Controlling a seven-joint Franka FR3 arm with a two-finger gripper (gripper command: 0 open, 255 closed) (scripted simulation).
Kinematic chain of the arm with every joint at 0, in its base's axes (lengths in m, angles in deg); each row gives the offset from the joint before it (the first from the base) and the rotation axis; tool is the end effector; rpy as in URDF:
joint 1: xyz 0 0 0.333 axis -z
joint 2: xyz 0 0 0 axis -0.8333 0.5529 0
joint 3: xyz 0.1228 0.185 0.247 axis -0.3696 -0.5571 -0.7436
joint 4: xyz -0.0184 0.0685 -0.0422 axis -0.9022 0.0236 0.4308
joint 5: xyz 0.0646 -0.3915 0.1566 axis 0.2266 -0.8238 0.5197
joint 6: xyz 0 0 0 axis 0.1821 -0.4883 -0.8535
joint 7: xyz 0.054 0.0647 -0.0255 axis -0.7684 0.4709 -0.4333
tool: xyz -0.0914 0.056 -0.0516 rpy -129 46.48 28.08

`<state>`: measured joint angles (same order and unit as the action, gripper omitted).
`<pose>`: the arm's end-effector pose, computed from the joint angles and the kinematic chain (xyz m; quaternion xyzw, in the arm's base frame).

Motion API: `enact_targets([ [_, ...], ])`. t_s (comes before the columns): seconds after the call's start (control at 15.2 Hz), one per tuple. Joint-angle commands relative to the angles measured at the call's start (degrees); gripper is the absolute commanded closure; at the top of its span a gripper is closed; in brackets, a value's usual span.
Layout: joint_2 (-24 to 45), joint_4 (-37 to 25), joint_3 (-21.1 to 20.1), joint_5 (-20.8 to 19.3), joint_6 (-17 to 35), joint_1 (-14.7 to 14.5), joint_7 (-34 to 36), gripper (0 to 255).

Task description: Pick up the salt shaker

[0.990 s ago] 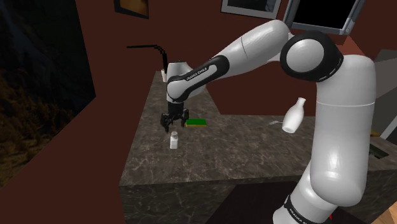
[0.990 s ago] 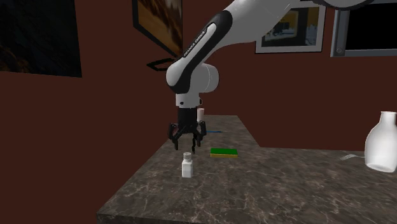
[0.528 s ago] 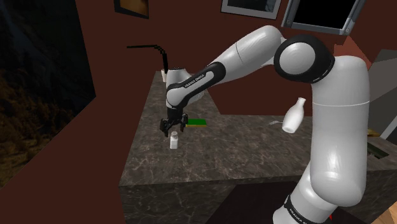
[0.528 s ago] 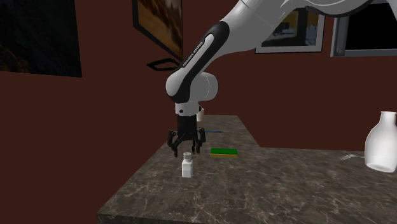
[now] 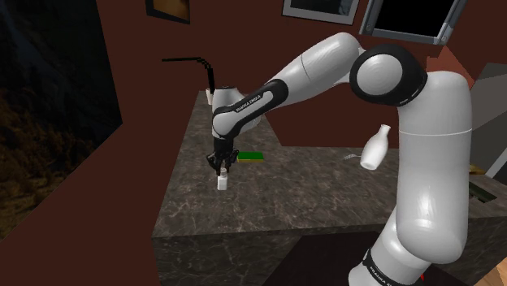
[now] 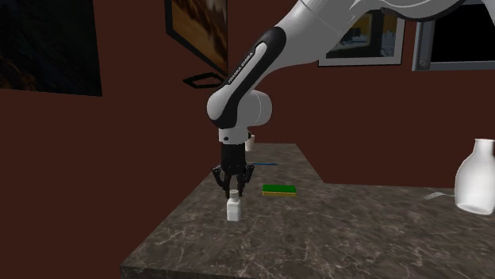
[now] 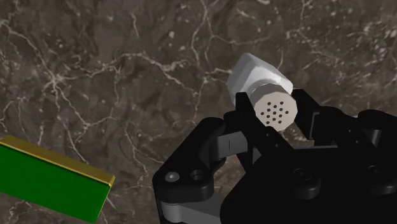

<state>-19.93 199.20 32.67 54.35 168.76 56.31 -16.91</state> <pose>0.6485 0.0812 0.2731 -0.9968 0.0791 0.0097 0.0044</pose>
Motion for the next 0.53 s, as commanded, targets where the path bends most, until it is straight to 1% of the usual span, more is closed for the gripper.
enact_targets([
  [0.0,0.01,0.01,-0.02,0.01,0.01,-0.01,0.0,255],
  [0.07,0.06,0.01,-0.02,0.0,0.05,-0.02,0.01,255],
  [0.46,-2.57,-1.18,-0.23,0.46,-3.75,0.13,-0.25,255],
])
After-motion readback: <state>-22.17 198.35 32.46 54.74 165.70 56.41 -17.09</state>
